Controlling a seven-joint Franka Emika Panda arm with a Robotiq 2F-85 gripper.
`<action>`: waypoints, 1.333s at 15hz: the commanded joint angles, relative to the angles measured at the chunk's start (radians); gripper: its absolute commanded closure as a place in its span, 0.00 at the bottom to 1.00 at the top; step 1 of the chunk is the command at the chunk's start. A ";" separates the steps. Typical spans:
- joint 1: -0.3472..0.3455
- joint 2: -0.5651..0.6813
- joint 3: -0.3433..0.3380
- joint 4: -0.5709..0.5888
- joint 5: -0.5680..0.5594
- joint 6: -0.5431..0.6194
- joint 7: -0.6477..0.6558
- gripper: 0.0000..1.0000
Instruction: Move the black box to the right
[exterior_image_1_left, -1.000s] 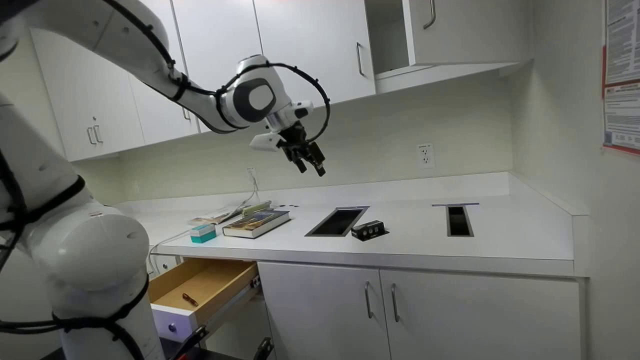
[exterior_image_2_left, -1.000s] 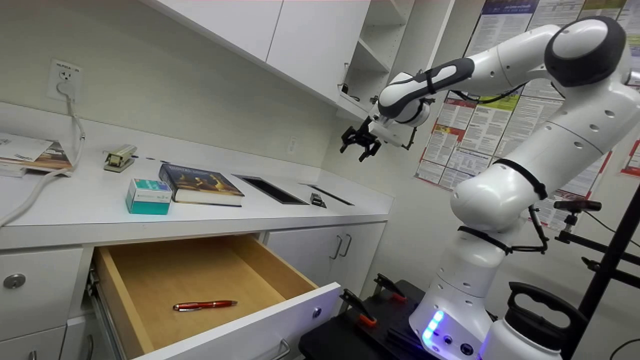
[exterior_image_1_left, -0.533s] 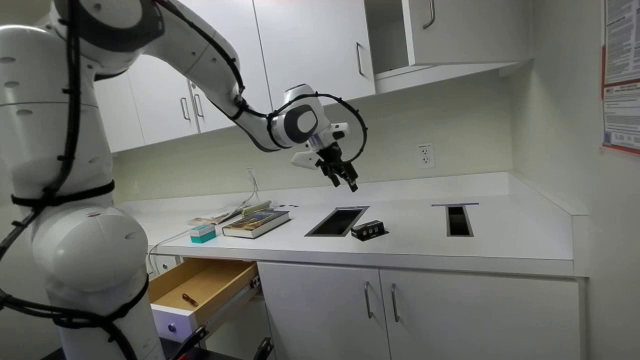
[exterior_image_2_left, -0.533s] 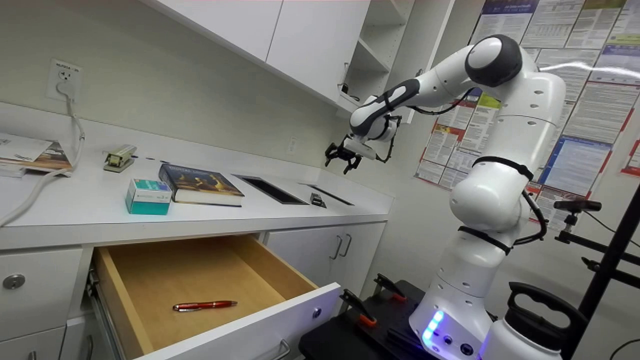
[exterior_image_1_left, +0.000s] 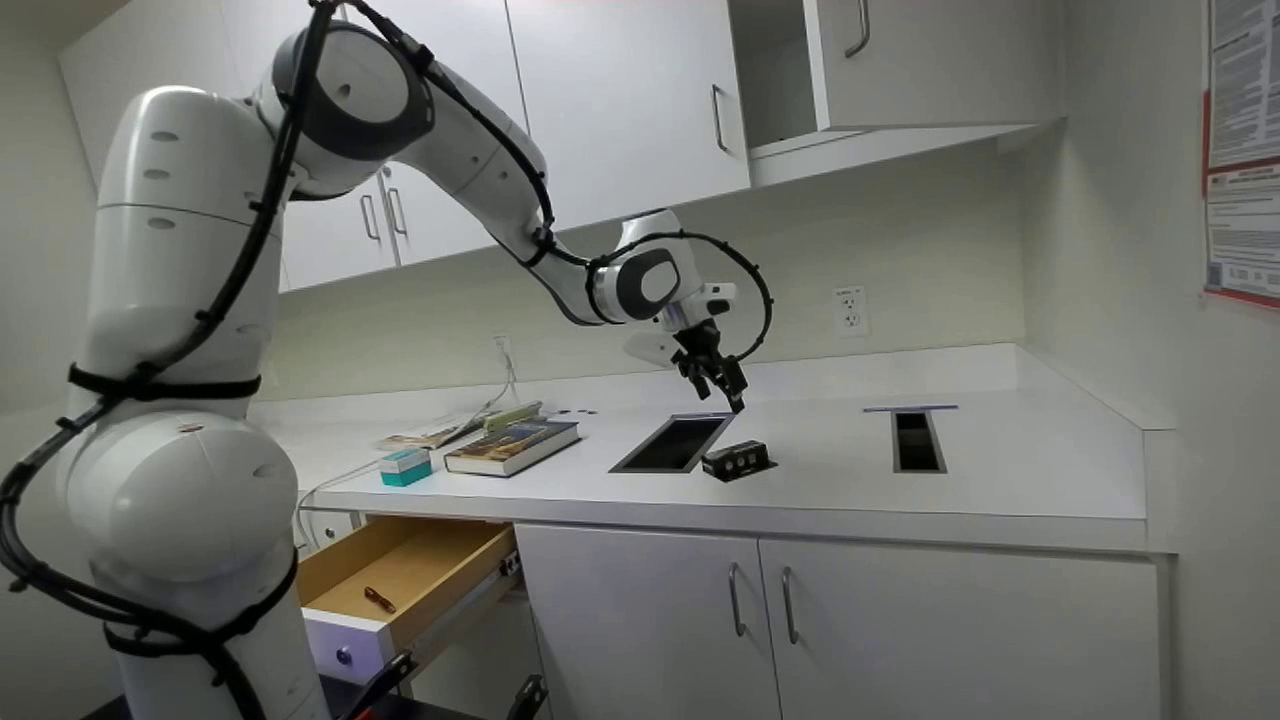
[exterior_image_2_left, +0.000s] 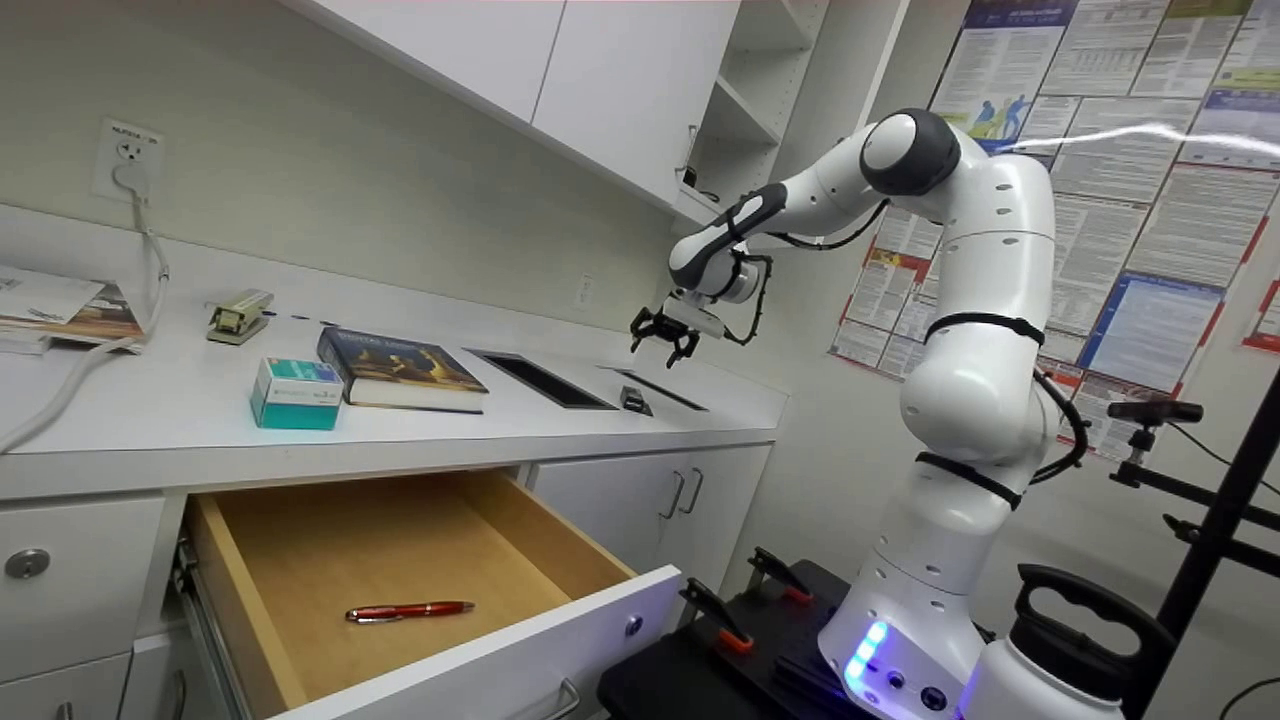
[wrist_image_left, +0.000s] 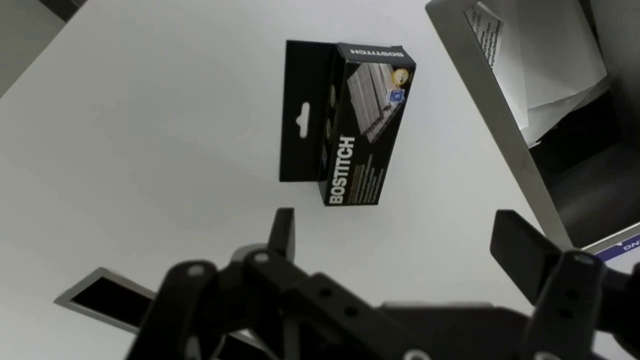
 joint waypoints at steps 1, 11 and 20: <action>0.025 0.004 -0.026 0.007 0.017 -0.006 -0.013 0.00; 0.081 0.167 -0.064 0.189 -0.023 -0.203 0.058 0.00; 0.055 0.304 -0.052 0.349 0.024 -0.301 0.044 0.00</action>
